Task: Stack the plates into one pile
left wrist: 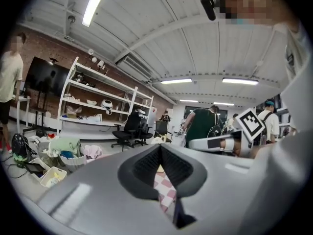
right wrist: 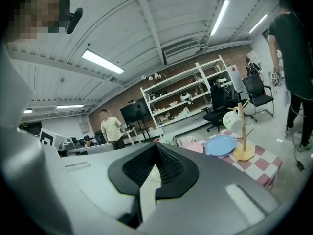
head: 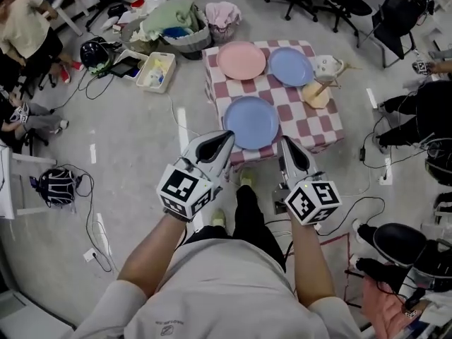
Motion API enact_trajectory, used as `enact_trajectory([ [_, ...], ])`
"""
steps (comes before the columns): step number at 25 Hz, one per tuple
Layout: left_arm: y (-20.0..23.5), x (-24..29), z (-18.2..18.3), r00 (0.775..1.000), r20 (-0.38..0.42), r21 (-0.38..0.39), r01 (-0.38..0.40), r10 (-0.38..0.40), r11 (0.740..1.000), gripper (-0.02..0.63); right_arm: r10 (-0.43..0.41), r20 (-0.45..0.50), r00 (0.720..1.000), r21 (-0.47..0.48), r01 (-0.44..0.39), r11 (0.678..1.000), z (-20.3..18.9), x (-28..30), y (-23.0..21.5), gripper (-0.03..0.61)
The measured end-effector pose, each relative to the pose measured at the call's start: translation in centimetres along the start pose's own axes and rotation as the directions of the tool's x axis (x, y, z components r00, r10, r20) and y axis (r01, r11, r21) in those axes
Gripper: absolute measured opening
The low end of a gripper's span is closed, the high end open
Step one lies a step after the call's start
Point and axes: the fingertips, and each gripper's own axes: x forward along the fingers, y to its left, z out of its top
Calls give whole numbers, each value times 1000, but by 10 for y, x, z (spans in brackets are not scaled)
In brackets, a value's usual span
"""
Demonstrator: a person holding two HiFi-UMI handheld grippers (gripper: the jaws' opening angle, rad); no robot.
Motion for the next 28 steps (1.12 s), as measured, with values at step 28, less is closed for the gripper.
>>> enact_trajectory([
  [28, 166, 223, -106, 956, -198, -110, -240, 215, 965, 7, 93, -274, 957, 81, -74, 994, -61, 261, -178, 9],
])
